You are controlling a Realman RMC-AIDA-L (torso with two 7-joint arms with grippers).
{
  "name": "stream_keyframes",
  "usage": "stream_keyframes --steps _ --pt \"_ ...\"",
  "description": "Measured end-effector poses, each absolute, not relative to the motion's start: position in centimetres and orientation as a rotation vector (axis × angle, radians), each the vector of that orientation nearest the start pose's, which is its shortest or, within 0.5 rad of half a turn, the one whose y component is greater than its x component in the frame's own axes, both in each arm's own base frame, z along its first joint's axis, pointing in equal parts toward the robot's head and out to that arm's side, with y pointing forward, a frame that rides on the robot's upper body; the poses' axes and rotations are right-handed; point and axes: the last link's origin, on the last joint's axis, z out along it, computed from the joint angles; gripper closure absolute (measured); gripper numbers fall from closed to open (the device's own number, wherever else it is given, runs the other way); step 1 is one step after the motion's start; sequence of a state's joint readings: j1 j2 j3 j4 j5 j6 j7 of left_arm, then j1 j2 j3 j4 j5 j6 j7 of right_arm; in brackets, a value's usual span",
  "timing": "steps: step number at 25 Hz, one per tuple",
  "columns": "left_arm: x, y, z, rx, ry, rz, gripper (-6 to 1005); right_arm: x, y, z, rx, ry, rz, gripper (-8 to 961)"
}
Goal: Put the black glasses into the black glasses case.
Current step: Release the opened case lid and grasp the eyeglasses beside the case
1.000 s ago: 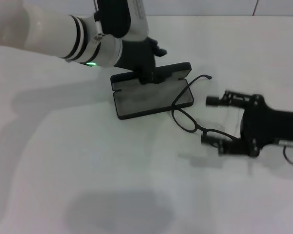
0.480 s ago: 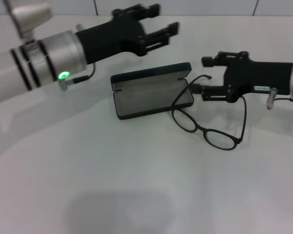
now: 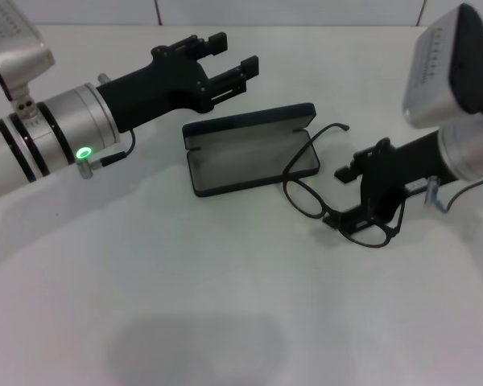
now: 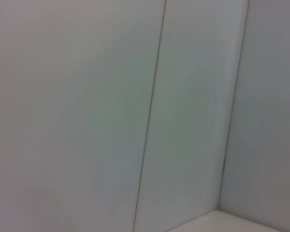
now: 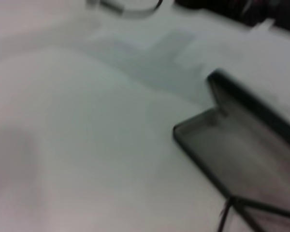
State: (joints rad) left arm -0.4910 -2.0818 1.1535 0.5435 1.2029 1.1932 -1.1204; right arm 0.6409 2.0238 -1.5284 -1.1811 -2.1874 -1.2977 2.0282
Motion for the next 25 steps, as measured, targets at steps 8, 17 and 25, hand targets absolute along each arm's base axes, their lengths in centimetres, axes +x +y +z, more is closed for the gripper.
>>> stream_keyframes --steps 8,17,25 --pt "-23.2 36.6 -2.1 -2.353 -0.519 -0.957 329 15.1 36.2 -6.4 -2.925 0.239 -0.259 246" --pt "-22.8 36.9 -2.2 -2.358 -0.48 -0.947 330 15.1 36.2 -8.3 -2.892 0.151 -0.272 372" --pt "-22.4 37.3 -2.1 -2.356 -0.47 -0.948 330 15.5 36.5 -8.8 -2.886 0.156 -0.287 498"
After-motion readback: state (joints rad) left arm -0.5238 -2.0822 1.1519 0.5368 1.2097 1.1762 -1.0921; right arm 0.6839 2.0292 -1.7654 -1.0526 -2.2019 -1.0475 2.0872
